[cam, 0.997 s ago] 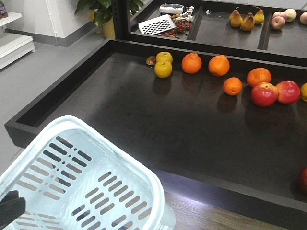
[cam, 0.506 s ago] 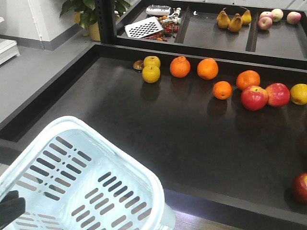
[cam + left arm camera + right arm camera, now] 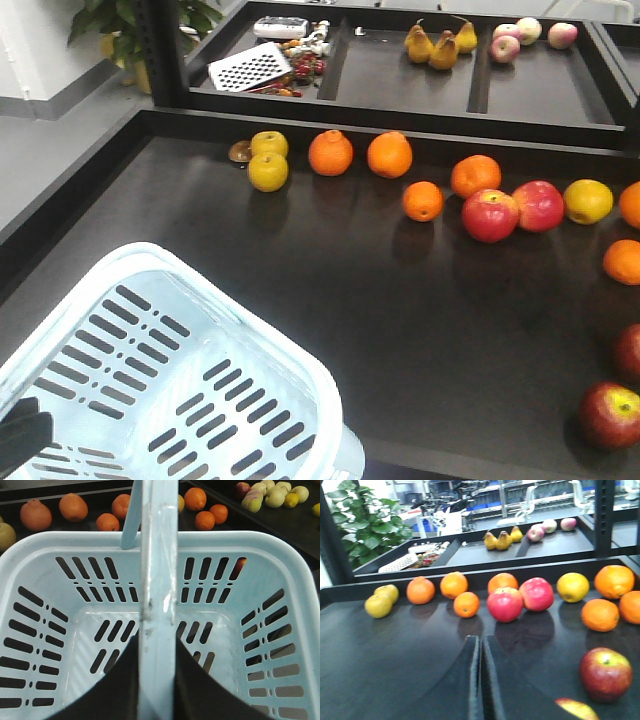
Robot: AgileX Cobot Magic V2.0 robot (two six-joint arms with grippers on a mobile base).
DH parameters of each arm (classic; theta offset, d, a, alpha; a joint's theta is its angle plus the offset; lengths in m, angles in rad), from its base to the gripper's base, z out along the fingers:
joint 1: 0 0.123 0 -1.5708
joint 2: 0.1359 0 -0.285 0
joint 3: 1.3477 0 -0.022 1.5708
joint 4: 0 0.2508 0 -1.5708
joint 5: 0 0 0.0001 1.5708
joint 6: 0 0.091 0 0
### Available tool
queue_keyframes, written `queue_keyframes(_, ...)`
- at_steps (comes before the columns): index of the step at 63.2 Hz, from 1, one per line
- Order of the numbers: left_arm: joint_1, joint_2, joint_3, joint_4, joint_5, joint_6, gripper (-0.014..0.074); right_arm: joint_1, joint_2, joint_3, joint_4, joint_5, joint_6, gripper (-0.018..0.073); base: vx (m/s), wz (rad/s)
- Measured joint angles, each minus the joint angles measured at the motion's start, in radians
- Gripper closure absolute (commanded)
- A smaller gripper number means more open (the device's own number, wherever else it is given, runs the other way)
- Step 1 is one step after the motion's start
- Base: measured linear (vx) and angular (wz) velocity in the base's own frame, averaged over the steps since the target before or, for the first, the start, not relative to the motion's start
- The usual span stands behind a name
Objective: Pick three apples into basket with both arms
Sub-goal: 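Drive the base up to the table edge near the red apples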
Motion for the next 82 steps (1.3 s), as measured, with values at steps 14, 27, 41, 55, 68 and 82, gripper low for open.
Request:
queue_keyframes(14,0.0,0.0,0.0,0.0,0.0,0.0,0.0603,0.0,0.0,0.0,0.0,0.0,0.0,0.0564,0.13,-0.25)
queue_keyframes(27,0.0,0.0,0.0,0.0,0.0,0.0,0.0603,0.0,0.0,0.0,0.0,0.0,0.0,0.0564,0.12,-0.27)
queue_keyframes(41,0.0,0.0,0.0,0.0,0.0,0.0,0.0603,0.0,0.0,0.0,0.0,0.0,0.0,0.0564,0.1,-0.25)
queue_keyframes(55,0.0,0.0,0.0,0.0,0.0,0.0,0.0603,0.0,0.0,0.0,0.0,0.0,0.0,0.0564,0.08,-0.18)
queue_keyframes(68,0.0,0.0,0.0,0.0,0.0,0.0,0.0603,0.0,0.0,0.0,0.0,0.0,0.0,0.0564,0.06,-0.1)
queue_keyframes(82,0.0,0.0,0.0,0.0,0.0,0.0,0.0603,0.0,0.0,0.0,0.0,0.0,0.0,0.0564,0.04,-0.02)
